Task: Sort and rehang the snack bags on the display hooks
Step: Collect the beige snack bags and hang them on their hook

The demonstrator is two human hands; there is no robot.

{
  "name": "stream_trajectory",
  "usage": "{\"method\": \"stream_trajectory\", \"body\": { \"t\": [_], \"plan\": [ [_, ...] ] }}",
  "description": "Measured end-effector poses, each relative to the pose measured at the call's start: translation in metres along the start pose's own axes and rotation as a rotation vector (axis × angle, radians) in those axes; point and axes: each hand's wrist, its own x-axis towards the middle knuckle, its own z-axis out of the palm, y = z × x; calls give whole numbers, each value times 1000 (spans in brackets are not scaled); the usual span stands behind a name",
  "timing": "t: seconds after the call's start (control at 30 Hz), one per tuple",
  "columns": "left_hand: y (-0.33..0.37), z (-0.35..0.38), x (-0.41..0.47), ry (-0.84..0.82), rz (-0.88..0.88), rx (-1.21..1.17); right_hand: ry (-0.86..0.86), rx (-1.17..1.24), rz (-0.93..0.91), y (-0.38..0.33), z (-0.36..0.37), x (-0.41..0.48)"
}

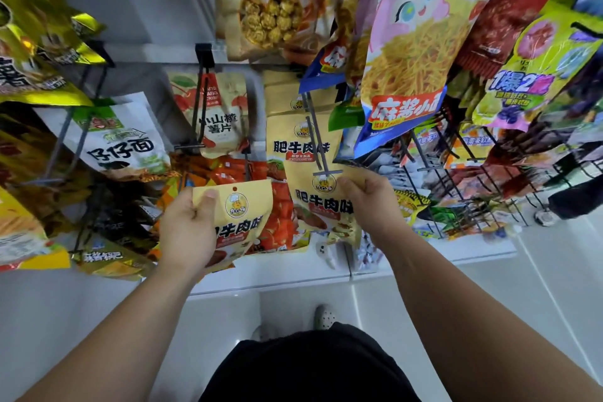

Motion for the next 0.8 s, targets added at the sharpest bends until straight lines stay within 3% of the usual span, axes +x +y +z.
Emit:
{"method": "stream_trajectory", "body": {
  "t": [0.3, 0.8],
  "plan": [
    [6, -1, -2, 5, 24, -22, -64, 8, -125, -5, 2, -10],
    [20, -3, -6, 11, 45, -76, 24, -13, -10, -14, 13, 7]
  ]
}}
